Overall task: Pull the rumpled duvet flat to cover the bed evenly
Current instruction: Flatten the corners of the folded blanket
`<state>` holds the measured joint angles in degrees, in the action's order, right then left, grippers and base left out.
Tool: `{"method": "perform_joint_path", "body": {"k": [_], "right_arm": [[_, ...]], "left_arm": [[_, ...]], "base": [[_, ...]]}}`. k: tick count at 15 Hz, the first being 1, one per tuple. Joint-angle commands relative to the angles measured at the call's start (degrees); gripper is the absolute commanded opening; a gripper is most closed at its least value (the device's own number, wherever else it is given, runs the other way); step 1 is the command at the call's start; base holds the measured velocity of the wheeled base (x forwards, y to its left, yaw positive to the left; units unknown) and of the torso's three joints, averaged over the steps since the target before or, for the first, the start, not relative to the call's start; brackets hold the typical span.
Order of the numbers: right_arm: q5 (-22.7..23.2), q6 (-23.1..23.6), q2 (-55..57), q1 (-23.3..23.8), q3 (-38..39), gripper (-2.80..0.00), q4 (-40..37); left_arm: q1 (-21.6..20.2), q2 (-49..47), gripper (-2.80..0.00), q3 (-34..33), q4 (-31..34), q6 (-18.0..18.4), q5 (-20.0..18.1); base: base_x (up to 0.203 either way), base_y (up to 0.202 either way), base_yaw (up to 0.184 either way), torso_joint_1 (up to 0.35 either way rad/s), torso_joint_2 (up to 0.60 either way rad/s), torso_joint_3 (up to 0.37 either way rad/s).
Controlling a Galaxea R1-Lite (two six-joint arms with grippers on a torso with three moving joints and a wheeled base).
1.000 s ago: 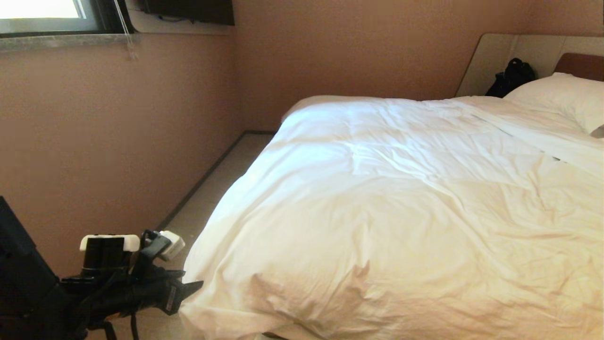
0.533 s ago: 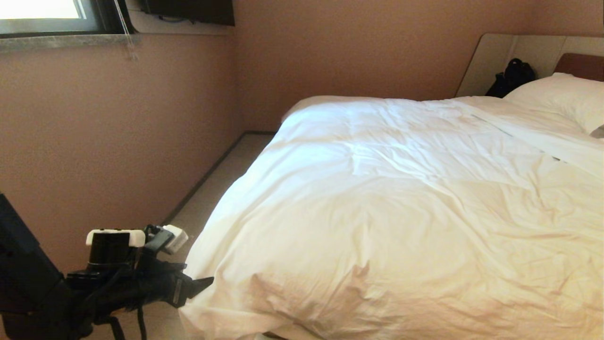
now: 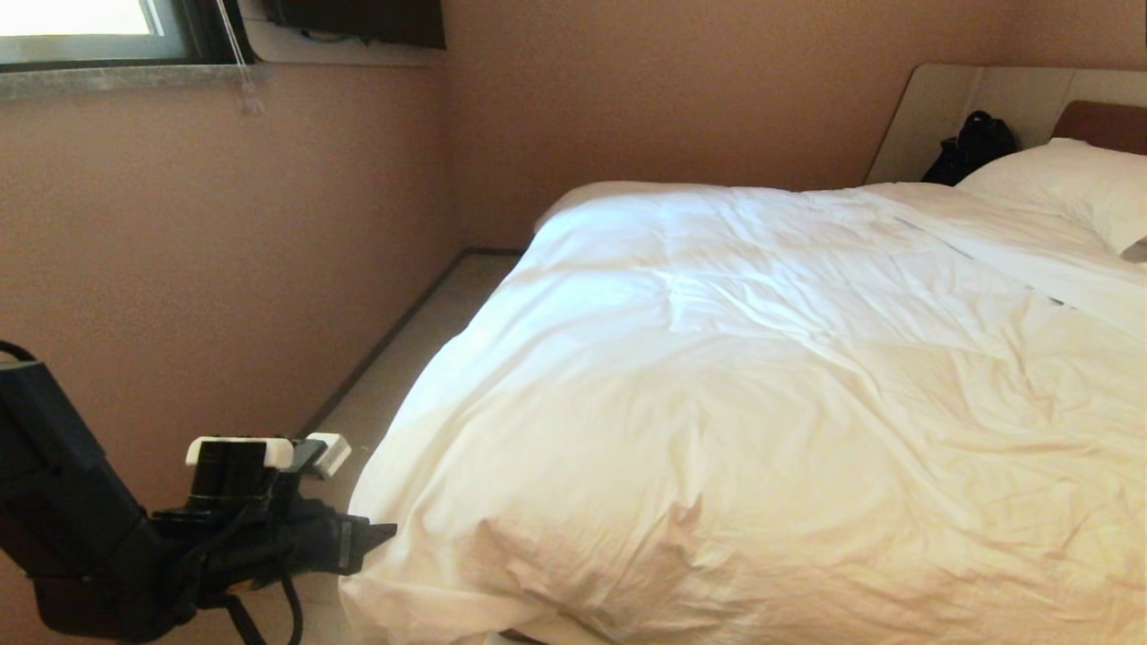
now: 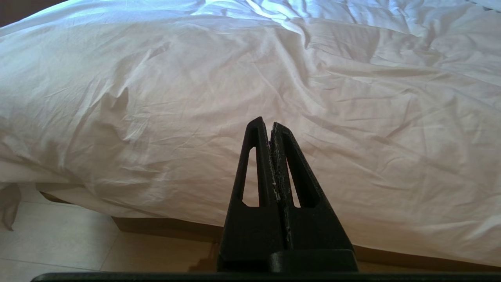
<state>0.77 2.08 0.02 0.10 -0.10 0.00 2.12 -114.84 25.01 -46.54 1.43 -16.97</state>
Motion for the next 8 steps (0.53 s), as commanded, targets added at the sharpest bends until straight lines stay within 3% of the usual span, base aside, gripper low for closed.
{"method": "perform_joint_path", "body": {"k": [1,8], "right_arm": [[0.02,0.02,-0.02,-0.01,0.01,-2.8,0.0],[0.02,0.02,-0.02,-0.01,0.01,-2.8,0.0]], "left_arm": [[0.14,0.4,-2.8,-0.54,-0.27,-1.56,-0.08],[0.25,-1.24,-2.8,-0.95,-0.84,-5.11,3.14]], "base": [[0.0,0.0,0.0,0.0,0.0,0.0],[0.0,0.0,0.0,0.0,0.0,0.0]]}}
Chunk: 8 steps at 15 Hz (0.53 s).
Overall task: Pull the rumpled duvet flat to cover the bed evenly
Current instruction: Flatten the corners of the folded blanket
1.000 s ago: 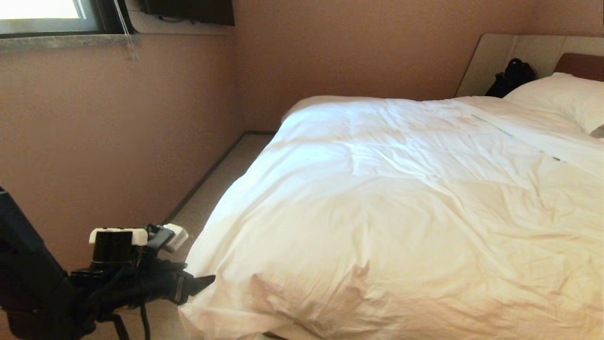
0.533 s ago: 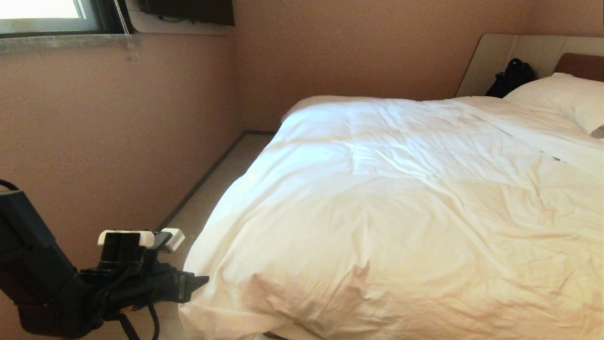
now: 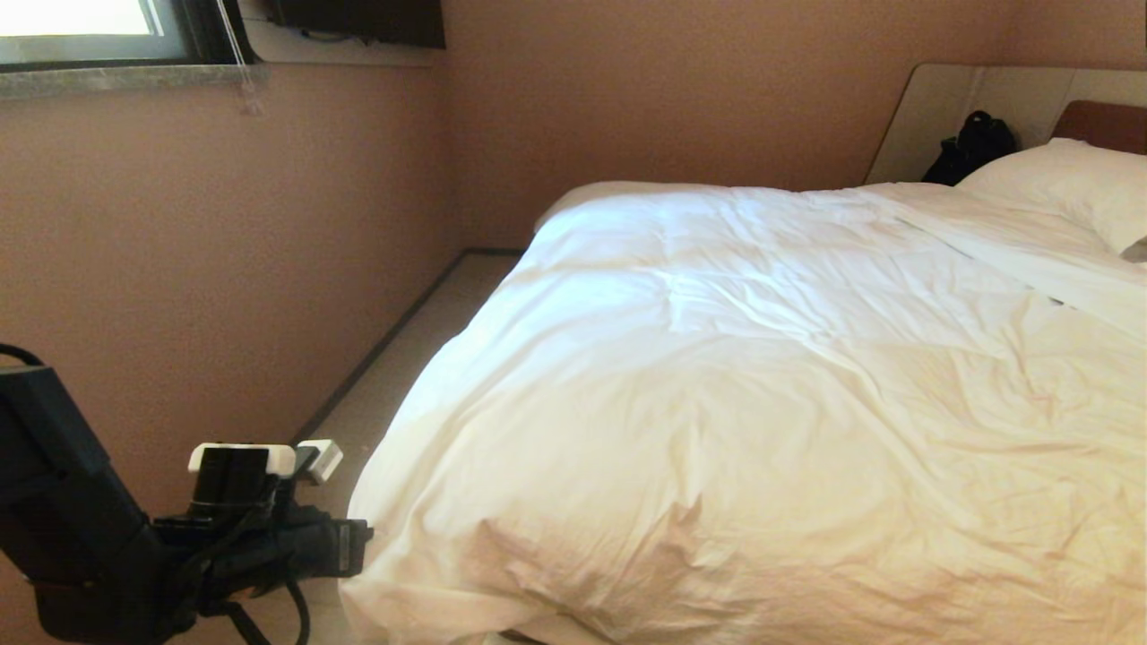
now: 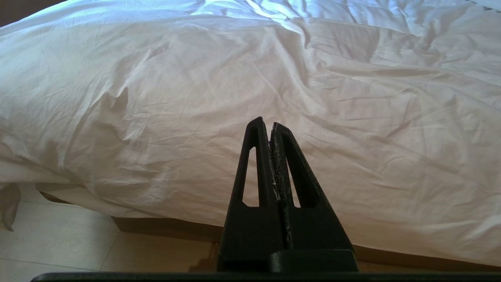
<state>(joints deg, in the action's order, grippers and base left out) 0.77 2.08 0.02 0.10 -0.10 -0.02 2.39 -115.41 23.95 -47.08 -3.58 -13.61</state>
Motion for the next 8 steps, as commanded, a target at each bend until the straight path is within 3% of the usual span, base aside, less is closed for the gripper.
{"method": "perform_joint_path", "body": {"k": [1,6,8], "right_arm": [[0.02,0.02,-0.02,-0.01,0.01,-2.8,0.02],[0.02,0.02,-0.02,-0.01,0.01,-2.8,0.02],[0.02,0.02,-0.02,-0.01,0.01,-2.8,0.02]], "left_arm": [[0.04,-2.0,-2.8,0.52,-0.33,-0.04,1.15],[2.93,-11.08,-2.8,3.66,-4.36,0.14,9.79],[5.29,-16.74,-2.8,3.52,-9.94,0.22,15.37]], "base": [[0.0,0.0,0.0,0.0,0.0,0.0],[0.0,0.0,0.0,0.0,0.0,0.0],[0.0,0.0,0.0,0.0,0.0,0.0]]}}
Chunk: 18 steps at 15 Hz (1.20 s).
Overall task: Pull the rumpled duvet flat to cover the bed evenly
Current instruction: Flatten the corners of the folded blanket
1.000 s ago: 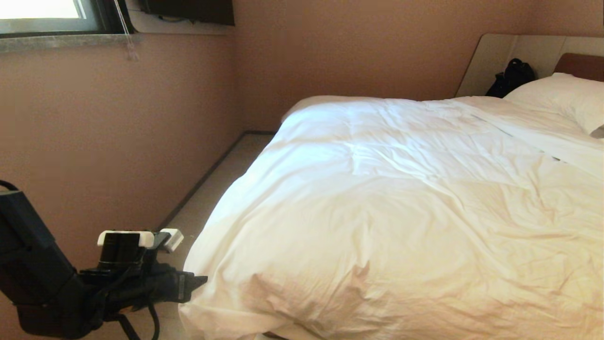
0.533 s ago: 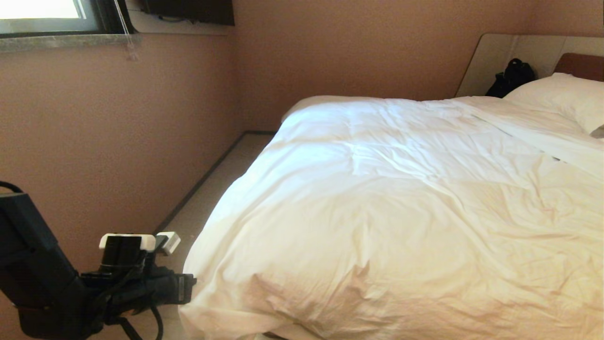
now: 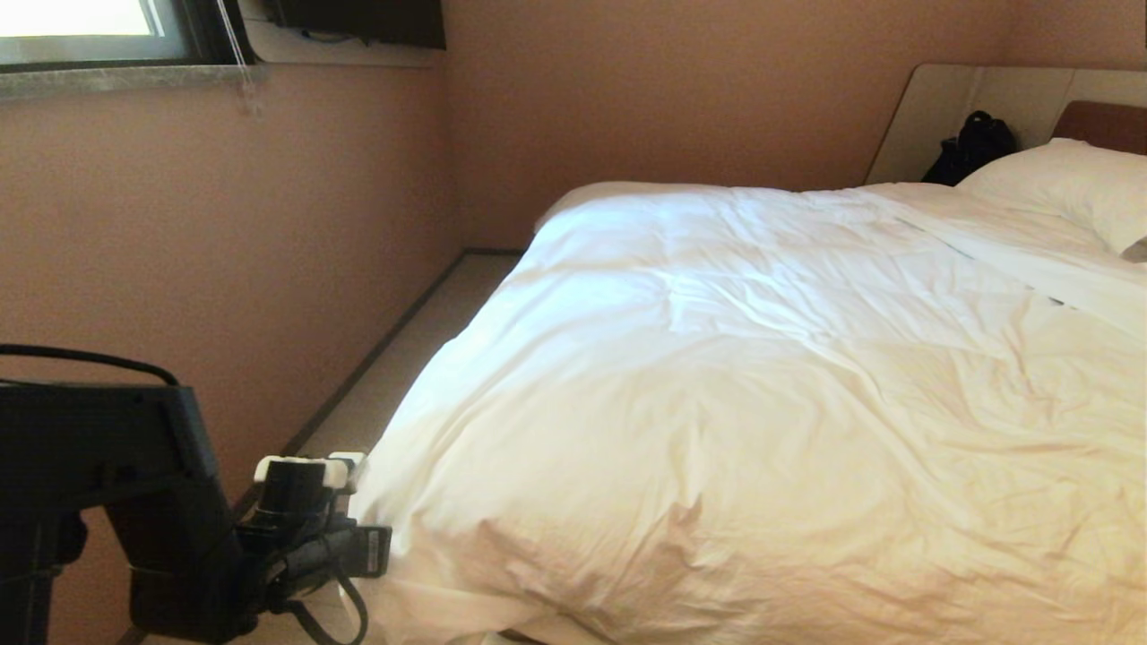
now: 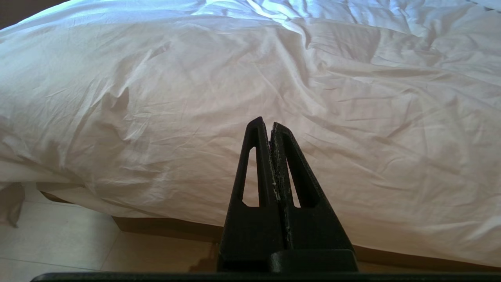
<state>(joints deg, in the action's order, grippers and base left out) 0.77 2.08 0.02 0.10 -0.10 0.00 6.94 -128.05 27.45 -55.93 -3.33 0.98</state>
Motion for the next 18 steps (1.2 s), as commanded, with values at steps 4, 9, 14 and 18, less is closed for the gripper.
{"method": "perform_joint_path", "body": {"k": [4,9,14,18], "right_arm": [[0.02,0.02,-0.02,-0.01,0.01,-2.8,0.0],[0.02,0.02,-0.02,-0.01,0.01,-2.8,0.0],[0.02,0.02,-0.02,-0.01,0.01,-2.8,0.0],[0.02,0.02,-0.02,-0.01,0.01,-2.8,0.0]], "left_arm": [[5.9,-8.67,-2.8,-4.07,-9.7,1.26,8.15],[7.52,-8.31,-2.8,-8.31,-9.69,3.0,8.17],[8.11,-5.49,-2.8,-15.04,-11.11,3.59,7.79],[11.02,-4.84,-2.8,-23.51,-21.14,3.41,7.67]], "base": [[0.0,0.0,0.0,0.0,0.0,0.0],[0.0,0.0,0.0,0.0,0.0,0.0],[0.0,0.0,0.0,0.0,0.0,0.0],[0.0,0.0,0.0,0.0,0.0,0.0]]}}
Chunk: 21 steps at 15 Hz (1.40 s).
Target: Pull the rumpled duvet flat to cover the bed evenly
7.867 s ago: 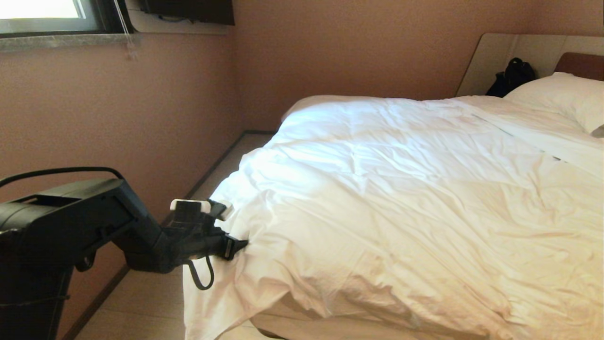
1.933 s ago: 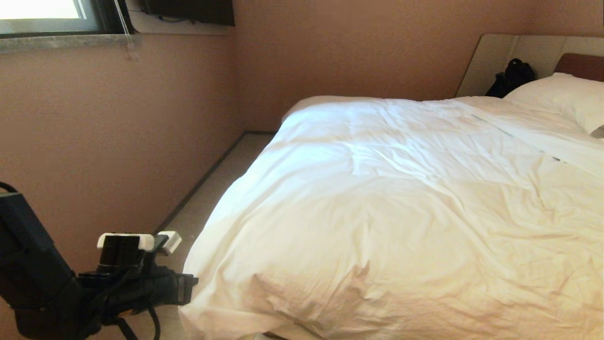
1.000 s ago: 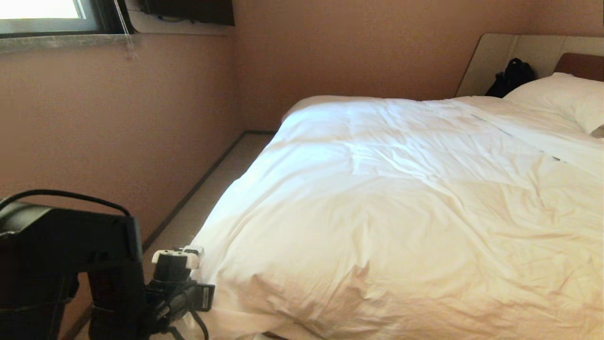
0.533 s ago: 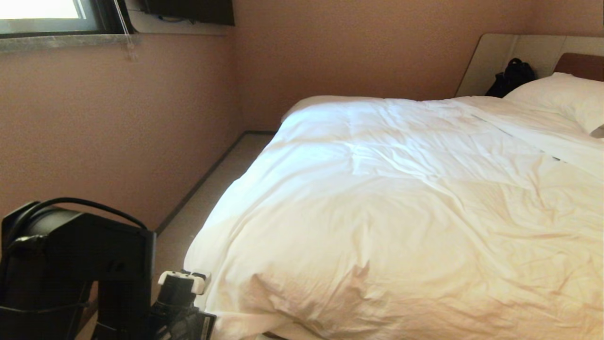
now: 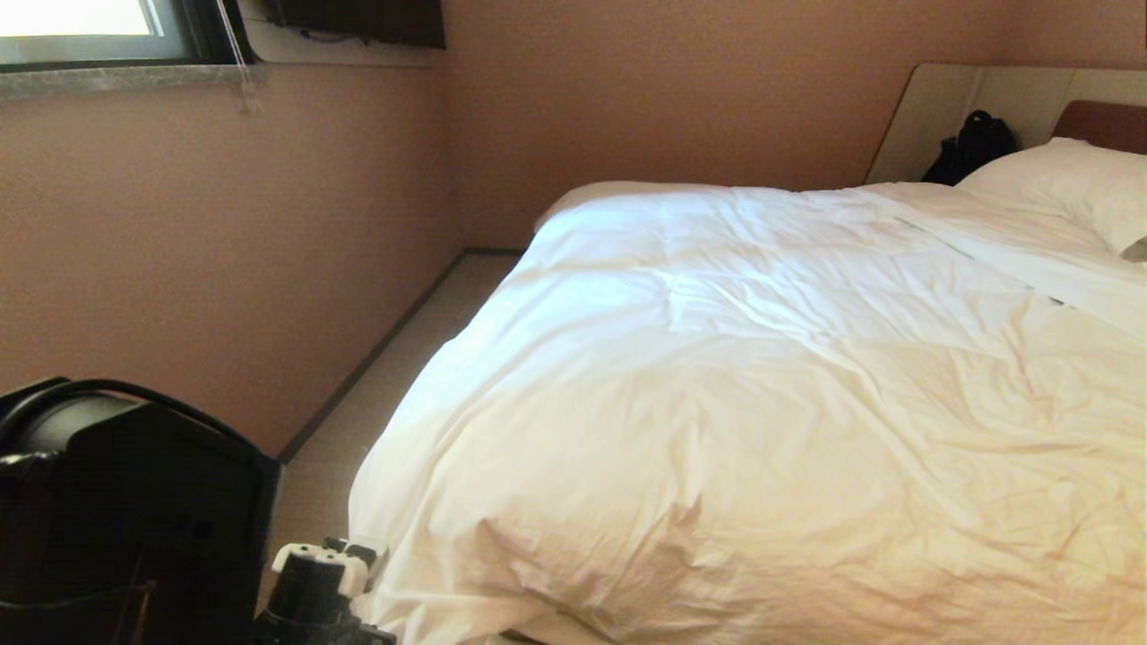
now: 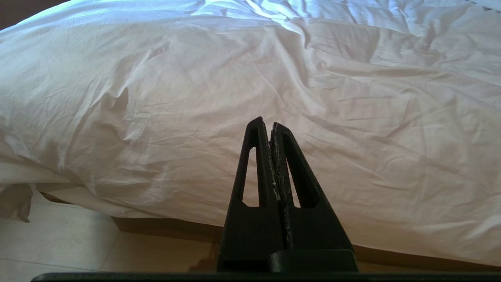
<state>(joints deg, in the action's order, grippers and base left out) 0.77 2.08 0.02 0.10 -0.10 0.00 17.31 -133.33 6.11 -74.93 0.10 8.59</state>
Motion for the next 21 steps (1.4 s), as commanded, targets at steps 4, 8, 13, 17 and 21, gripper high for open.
{"method": "perform_joint_path", "body": {"k": [4,8,13,17,21], "right_arm": [[0.02,0.02,-0.02,-0.01,0.01,-2.8,0.0],[0.02,0.02,-0.02,-0.01,0.01,-2.8,0.0],[0.02,0.02,-0.02,-0.01,0.01,-2.8,0.0],[0.02,0.02,-0.02,-0.01,0.01,-2.8,0.0],[0.02,0.02,-0.02,-0.01,0.01,-2.8,0.0]], "left_arm": [[2.68,1.99,-2.8,-6.11,-13.59,-1.42,0.54],[2.64,12.42,-2.8,-6.11,-14.99,-1.4,0.68],[1.82,32.34,-2.8,-3.39,-12.48,0.14,4.81],[-2.31,53.29,-2.8,12.61,14.25,-1.31,7.89],[-4.68,69.4,-2.8,33.27,65.56,-11.73,8.01]], "base": [[0.0,0.0,0.0,0.0,0.0,0.0],[0.0,0.0,0.0,0.0,0.0,0.0],[0.0,0.0,0.0,0.0,0.0,0.0],[0.0,0.0,0.0,0.0,0.0,0.0],[0.0,0.0,0.0,0.0,0.0,0.0]]}}
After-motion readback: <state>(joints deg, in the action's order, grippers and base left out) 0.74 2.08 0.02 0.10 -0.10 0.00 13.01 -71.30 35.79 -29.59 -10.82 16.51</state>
